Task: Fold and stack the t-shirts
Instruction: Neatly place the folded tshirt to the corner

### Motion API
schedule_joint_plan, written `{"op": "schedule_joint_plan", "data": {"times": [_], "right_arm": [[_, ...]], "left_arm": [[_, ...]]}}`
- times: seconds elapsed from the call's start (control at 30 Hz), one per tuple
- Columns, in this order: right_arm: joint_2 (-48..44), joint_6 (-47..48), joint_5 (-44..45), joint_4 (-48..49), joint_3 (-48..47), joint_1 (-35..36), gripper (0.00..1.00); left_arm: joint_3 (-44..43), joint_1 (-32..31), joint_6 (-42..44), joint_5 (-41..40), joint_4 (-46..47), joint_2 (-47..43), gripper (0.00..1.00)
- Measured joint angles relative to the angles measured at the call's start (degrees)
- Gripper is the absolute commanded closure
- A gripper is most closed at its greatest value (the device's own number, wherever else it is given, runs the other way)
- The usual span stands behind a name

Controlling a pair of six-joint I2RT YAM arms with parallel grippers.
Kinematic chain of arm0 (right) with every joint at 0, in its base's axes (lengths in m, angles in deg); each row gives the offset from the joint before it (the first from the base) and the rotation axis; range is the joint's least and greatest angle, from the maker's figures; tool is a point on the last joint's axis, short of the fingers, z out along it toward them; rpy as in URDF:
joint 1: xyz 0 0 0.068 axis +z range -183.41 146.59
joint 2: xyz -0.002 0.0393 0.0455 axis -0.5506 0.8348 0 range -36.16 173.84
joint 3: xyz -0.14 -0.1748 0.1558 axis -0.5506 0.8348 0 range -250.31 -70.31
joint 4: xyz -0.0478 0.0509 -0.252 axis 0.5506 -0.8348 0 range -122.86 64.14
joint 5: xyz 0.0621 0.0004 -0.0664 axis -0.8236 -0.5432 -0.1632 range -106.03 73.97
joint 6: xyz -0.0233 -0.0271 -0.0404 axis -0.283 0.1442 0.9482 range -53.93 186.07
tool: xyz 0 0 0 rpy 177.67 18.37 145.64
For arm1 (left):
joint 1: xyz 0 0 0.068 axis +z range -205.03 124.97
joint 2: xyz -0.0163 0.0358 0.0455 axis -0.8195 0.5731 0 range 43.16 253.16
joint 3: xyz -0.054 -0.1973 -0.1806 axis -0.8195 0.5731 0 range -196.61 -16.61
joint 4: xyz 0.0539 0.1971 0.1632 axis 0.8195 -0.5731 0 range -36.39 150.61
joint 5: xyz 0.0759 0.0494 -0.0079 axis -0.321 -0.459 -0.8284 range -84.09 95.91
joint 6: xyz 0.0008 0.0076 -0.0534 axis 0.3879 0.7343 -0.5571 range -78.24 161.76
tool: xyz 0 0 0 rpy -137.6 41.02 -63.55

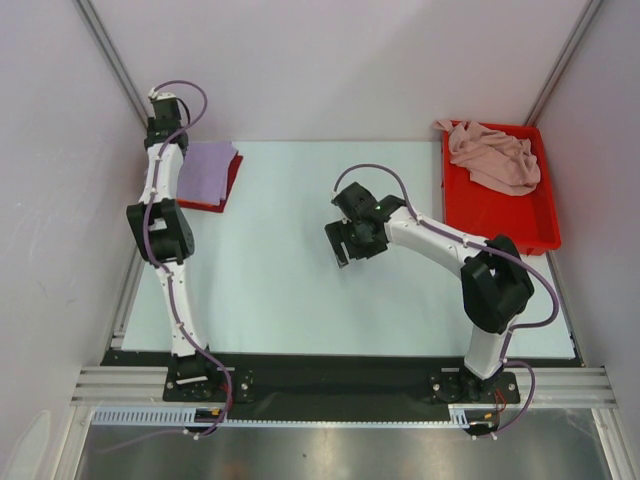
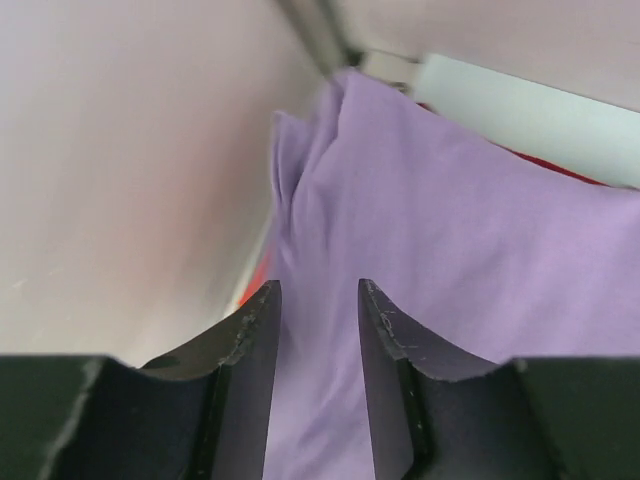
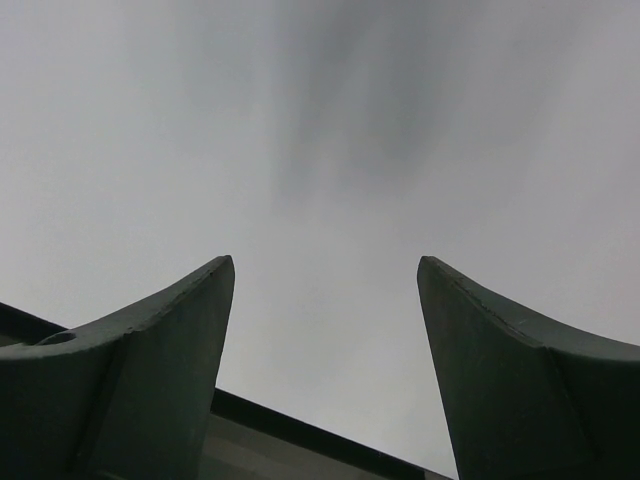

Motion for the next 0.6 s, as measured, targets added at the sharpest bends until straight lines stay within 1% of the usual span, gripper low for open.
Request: {"op": "schedule_joint_plan", "data": {"times": [0.03, 0.1, 0.13, 0.2, 0.27, 0.33, 0.4, 0.43, 0.47, 0.5, 0.57, 0.6], "right_arm": [[0.20, -0.26, 0.00, -0.17, -0.09, 0.00, 0.21], [0.39, -0.70, 0.00, -0.90, -0.13, 0.00, 0.21], [0.42, -0.83, 0.00, -1.25, -0.22, 0.00, 0.21], [0.42, -0.87, 0.00, -2.16, -0.81, 0.00, 0.21], [0.44, -0.87, 0.00, -2.75, -1.70, 0.00, 0.21], [0.46, -0.87, 0.00, -3.15, -2.64, 0.00, 0.20], [0.48, -0.87, 0.00, -3.52, -3.69, -0.02, 0.20], [0.48, -0.90, -0.15, -3.56, -4.02, -0.13, 0.20], [0.48, -1.07, -0.46, -3.67, -4.37, -0.42, 0.20], [0.48, -1.33, -0.92, -3.65, -4.52, -0.59, 0.20], [0.35, -2.05, -2.10, -3.67, -4.46, -1.25, 0.18], [0.00, -2.58, -2.73, -3.30, -4.11, -1.88, 0.18]], "left_arm": [[-0.02, -0.02, -0.37, -2.51, 0.13, 0.02, 0.58], [0.07, -0.26, -0.42, -6.73, 0.72, -0.04, 0.51], [0.39, -0.44, -0.31, -8.37, 1.97, -0.26, 0.52], [2.56, -1.07, -0.24, -9.81, 4.26, -1.64, 0.55], [4.17, -2.27, 0.11, -9.62, 5.55, -3.06, 0.61], [4.48, -4.00, 0.00, -7.87, 5.95, -3.93, 0.69], [4.48, -5.55, -1.42, -5.01, 5.42, -4.66, 0.74], [4.52, -6.12, -2.25, -3.26, 4.72, -5.05, 0.74], [5.22, -6.82, -3.78, -1.05, 4.07, -5.75, 0.73], [7.74, -7.48, -5.66, 1.79, 3.82, -7.58, 0.66], [13.70, -8.61, -8.52, 6.03, 2.99, -11.78, 0.60], [17.86, -9.35, -10.12, 7.74, 2.97, -14.78, 0.55]]}}
